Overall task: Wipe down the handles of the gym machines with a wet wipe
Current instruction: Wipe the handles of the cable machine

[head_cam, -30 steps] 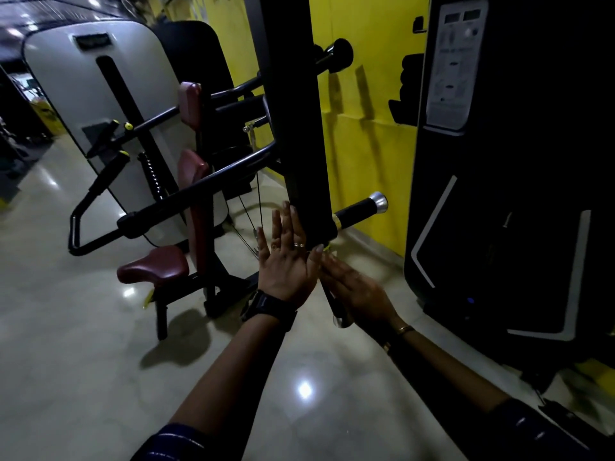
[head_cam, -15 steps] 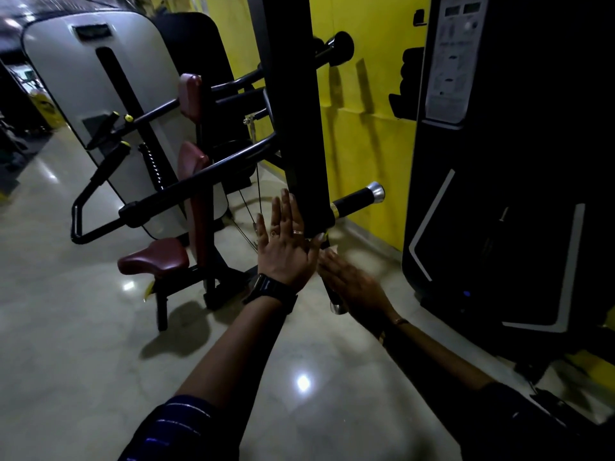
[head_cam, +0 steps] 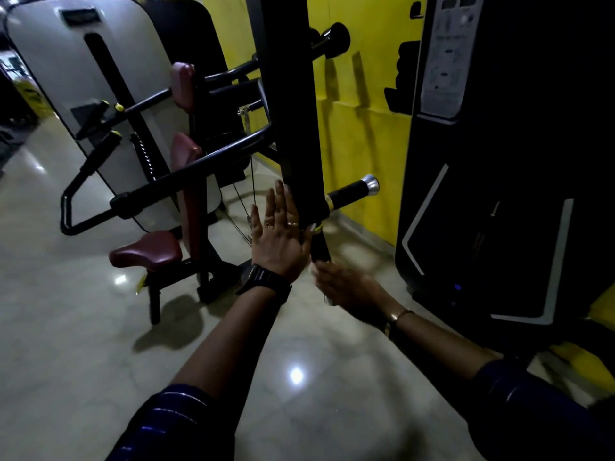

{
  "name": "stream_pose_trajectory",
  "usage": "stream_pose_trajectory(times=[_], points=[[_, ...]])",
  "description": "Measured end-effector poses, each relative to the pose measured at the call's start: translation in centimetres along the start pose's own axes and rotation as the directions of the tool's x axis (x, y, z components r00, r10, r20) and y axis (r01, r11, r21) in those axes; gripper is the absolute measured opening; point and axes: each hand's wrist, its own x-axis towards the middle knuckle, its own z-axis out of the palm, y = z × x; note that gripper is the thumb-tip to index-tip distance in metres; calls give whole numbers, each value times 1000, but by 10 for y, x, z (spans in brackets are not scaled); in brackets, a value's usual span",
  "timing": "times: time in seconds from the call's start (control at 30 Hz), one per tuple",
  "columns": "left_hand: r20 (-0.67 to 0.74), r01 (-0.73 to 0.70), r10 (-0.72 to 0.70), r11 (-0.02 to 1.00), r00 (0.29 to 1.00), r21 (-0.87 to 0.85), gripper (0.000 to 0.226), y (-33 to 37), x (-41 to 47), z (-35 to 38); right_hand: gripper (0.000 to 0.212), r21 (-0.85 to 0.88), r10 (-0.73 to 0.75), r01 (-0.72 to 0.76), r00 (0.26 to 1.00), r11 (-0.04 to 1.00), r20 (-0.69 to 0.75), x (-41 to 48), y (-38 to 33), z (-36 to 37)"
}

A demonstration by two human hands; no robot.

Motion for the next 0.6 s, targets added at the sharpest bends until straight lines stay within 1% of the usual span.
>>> stream_pose_trajectory(times=[0.03,0.07,0.13,0.2,0.27,0.33,0.4,0.5,0.53,0.57,0.6], points=[[-3,1,-1,1000,1000,4,72,0,0,0,25,-28,-26,27,999,999,48,-10,-6,1],[-4,3,-3,1000,1000,4,73,1,0,0,29,-29,-26,28,998,999,53,-14,-9,2],[-9,9,-9,1000,1000,2,74,2,0,0,25,-26,-27,27,1000,999,1,-4,-2,2],[-11,13,-13,1000,1000,0,75,2,0,1,27,-7,-20,19,998,1000,-64,19,12,0],[-6,9,-9,1000,1000,-2,75,2,-1,1,27,5,16,-16,996,1000,-85,34,25,-4],[-9,10,-10,1000,1000,8,74,2,-1,2,30,20,46,-45,996,999,-80,28,27,-1],[-10,12,-12,1000,1000,14,75,2,0,2,30,-17,-14,14,1000,1000,-6,7,18,8],[-7,18,-17,1000,1000,3,74,2,0,3,27,-105,-135,155,975,982,175,-17,0,14],[-11,20,-20,1000,1000,-1,74,2,0,3,31,-110,-143,165,972,980,185,-15,0,11],[-15,20,-21,1000,1000,-2,74,2,0,4,40,-101,-126,143,980,985,153,-8,4,8],[-18,21,-21,1000,1000,1,73,3,0,4,41,-90,-102,111,991,990,91,2,10,2]])
